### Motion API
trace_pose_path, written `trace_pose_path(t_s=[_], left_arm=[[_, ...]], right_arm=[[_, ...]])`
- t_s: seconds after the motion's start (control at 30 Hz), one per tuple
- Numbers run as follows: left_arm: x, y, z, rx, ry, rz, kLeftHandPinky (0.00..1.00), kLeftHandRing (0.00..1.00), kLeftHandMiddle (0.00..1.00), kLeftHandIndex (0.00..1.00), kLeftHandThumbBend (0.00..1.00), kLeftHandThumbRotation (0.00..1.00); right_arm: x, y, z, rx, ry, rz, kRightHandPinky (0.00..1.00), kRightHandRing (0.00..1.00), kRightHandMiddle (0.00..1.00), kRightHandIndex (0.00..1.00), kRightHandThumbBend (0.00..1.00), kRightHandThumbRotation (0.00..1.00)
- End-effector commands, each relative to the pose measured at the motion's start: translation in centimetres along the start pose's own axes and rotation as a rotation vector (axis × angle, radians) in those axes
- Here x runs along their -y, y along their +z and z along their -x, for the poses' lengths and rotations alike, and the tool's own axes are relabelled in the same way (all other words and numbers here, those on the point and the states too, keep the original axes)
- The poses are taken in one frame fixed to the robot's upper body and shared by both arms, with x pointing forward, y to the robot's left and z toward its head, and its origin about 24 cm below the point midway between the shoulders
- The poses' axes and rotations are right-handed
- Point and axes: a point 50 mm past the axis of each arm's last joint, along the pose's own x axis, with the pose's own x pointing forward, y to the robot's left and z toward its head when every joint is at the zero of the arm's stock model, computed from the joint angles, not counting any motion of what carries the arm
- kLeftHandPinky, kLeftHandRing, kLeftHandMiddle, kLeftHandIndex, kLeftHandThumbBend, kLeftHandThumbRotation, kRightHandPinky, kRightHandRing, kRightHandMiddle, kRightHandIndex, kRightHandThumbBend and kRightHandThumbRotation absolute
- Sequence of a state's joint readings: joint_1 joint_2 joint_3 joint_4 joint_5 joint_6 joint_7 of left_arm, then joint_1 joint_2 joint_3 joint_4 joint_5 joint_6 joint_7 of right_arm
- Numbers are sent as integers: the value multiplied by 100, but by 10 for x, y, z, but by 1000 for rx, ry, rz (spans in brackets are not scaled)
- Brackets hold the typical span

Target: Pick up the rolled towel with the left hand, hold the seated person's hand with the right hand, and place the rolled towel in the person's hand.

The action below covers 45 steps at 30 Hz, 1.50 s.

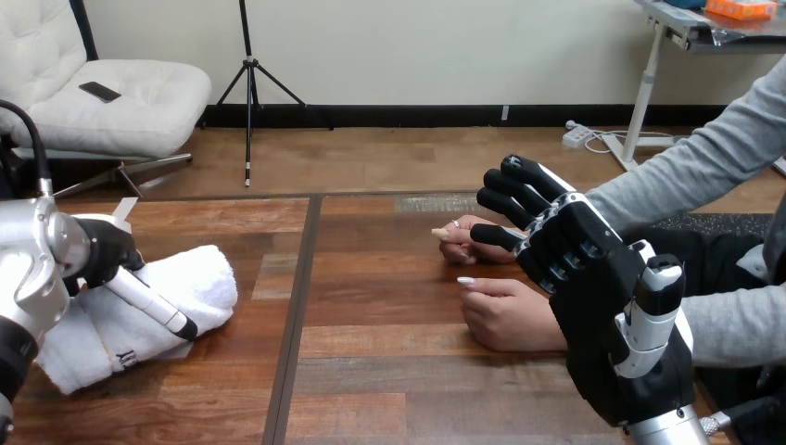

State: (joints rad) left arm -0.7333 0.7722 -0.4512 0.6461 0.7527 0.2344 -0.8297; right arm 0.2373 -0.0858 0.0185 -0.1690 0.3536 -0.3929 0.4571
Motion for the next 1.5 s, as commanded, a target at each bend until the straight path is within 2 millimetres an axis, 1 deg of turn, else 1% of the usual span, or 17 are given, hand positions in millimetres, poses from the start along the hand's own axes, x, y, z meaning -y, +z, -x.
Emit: trace_pose_path(t_s=[0.0,0.33,0.4,0.53,0.63,0.7,0.73,0.83,0.93,0.97,1.0,1.03,1.13,1.27,1.47], left_arm=[[-8,8,7,40,41,-17,86,88,91,94,100,53],[-9,11,9,17,47,-43,83,85,89,91,100,44],[-10,12,10,19,48,-44,79,83,88,90,100,41],[-11,12,11,9,60,-64,77,82,86,90,100,37],[-11,13,12,-2,80,-85,69,77,82,87,100,32],[-12,13,12,-8,89,-89,62,72,78,83,99,26],[-12,13,12,-8,98,-91,61,71,78,82,98,24],[-12,13,13,-10,116,-97,55,67,73,73,96,18],[-12,14,14,-12,136,-97,51,63,69,65,92,10],[-12,14,14,-11,143,-92,47,59,65,61,90,7],[-12,14,15,-10,148,-90,46,58,64,60,89,5],[-12,14,15,-4,159,-80,45,57,63,58,88,4],[-12,14,16,9,178,-66,38,48,55,54,85,2],[-11,14,17,30,205,-53,33,41,48,49,79,1],[-9,12,16,38,238,-36,32,39,47,48,75,0]], right_arm=[[1,16,-15,108,20,34,78,87,86,85,100,100],[2,16,-16,109,20,39,78,87,86,85,100,100],[2,16,-16,109,20,41,78,87,86,85,100,100],[2,16,-16,109,23,44,78,87,86,85,100,100],[2,16,-16,109,24,45,78,87,86,85,100,100],[2,16,-16,110,25,46,78,87,87,85,100,100],[2,16,-16,110,25,46,78,87,87,85,100,100],[2,16,-16,110,26,43,78,87,87,85,100,100],[3,16,-16,110,26,42,78,88,87,86,100,100],[3,16,-16,110,26,43,78,88,87,86,100,100],[3,16,-16,111,25,44,78,88,87,86,100,100],[3,16,-16,111,24,45,78,88,87,86,100,100],[3,16,-16,112,21,46,79,88,87,86,100,100],[3,17,-16,113,19,45,79,87,87,85,100,100],[3,17,-16,113,19,44,78,87,87,85,100,100]])
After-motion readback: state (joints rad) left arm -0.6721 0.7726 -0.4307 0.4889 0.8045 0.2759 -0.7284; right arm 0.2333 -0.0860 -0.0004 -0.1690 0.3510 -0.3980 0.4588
